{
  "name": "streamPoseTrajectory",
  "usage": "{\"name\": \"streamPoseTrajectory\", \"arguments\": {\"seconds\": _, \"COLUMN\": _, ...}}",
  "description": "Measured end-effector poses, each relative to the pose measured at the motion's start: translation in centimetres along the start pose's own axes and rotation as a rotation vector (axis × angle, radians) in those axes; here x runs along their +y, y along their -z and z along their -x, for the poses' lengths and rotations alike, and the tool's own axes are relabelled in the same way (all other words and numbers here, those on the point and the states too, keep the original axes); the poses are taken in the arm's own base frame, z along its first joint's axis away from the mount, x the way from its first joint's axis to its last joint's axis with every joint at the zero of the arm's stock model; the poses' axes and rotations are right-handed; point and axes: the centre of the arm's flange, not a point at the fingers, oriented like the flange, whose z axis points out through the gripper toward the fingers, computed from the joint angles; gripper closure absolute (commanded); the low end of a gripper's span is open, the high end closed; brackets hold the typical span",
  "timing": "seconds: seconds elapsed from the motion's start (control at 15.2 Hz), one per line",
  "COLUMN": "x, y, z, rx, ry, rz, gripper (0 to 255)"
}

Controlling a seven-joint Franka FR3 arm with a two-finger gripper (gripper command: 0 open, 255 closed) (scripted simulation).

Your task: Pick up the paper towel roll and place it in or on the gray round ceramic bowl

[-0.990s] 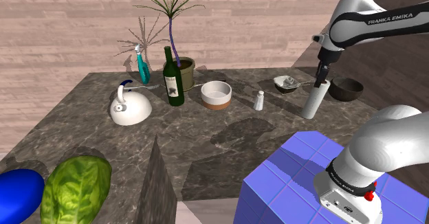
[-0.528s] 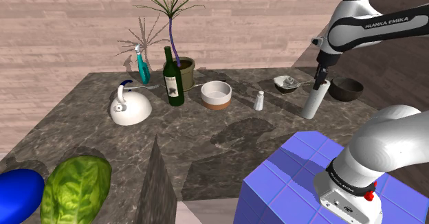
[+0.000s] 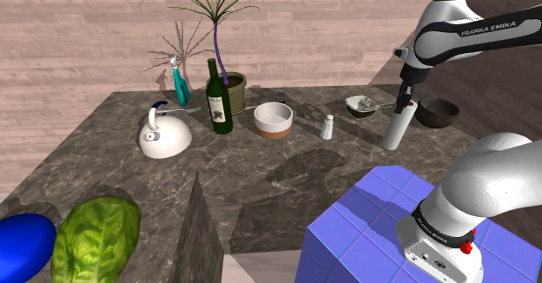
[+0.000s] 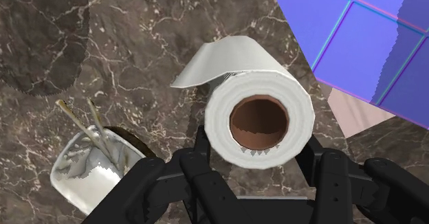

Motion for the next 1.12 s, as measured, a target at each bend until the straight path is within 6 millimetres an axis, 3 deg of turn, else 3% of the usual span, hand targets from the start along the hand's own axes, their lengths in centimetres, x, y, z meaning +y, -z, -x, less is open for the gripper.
{"name": "streamPoseTrajectory", "arguments": {"seconds": 0.33, "x": 0.0, "y": 0.3, "z": 0.0, "rx": 0.0, "ry": 0.0, "rz": 0.0, "gripper": 255}}
{"name": "streamPoseTrajectory", "arguments": {"seconds": 1.12, "x": 0.2, "y": 6.3, "z": 0.0, "rx": 0.0, "ry": 0.0, "rz": 0.0, "gripper": 255}}
